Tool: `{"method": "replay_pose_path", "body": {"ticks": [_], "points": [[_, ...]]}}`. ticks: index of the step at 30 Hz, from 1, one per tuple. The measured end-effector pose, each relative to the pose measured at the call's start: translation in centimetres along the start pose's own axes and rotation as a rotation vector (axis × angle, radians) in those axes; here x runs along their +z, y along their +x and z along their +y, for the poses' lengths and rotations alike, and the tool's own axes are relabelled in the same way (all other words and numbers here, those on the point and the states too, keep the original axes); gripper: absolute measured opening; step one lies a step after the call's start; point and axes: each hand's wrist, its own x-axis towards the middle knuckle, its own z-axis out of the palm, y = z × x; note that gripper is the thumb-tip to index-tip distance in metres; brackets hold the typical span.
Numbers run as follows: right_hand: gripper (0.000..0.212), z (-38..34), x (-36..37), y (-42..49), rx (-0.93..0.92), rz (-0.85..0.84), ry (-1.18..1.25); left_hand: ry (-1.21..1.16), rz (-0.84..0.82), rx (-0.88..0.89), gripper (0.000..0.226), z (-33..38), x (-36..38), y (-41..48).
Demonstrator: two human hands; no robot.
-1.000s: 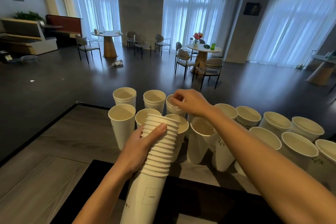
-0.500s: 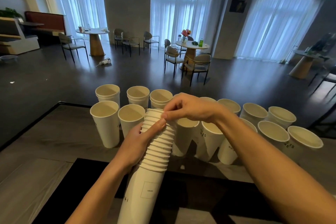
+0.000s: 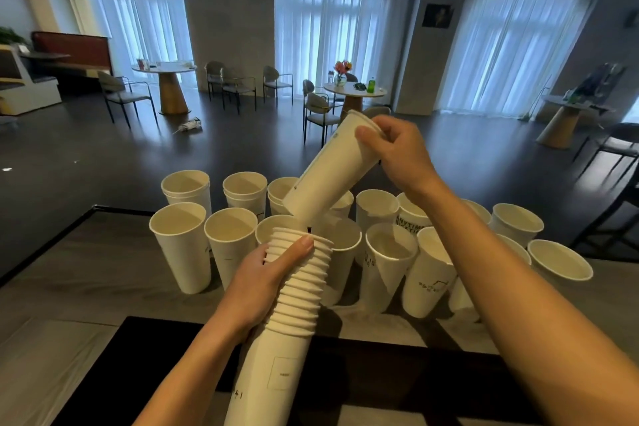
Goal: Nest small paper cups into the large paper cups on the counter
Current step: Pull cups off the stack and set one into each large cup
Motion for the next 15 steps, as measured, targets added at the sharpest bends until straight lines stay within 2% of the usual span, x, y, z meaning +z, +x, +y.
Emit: {"method": "replay_pose_path", "body": {"ticks": [3, 5, 8, 11, 15], "points": [[0.022, 1.9, 0.1, 0.8, -0.068, 0.111, -0.088, 0.003, -0.014, -0.011, 0.066, 0.0, 0.2, 0.0], [0.031, 3.2, 0.6, 1.2, -0.166, 0.102, -0.274, 0.004, -0.023, -0.022, 0.062, 0.1, 0.3, 0.0], [0.034, 4.3, 1.5, 1.4, -0.315, 0.053, -0.525, 0.006, -0.035, -0.022, 0.06, 0.0, 0.3, 0.2], [0.033, 5.1, 2.6, 1.5, -0.358, -0.084, -0.66, 0.005, -0.037, -0.019, 0.055, -0.1, 0.2, 0.3], [0.035, 6.5, 4.6, 1.6, -0.276, -0.348, -0.8, 0.0, -0.037, -0.014, 0.063, -0.3, 0.0, 0.5]]}}
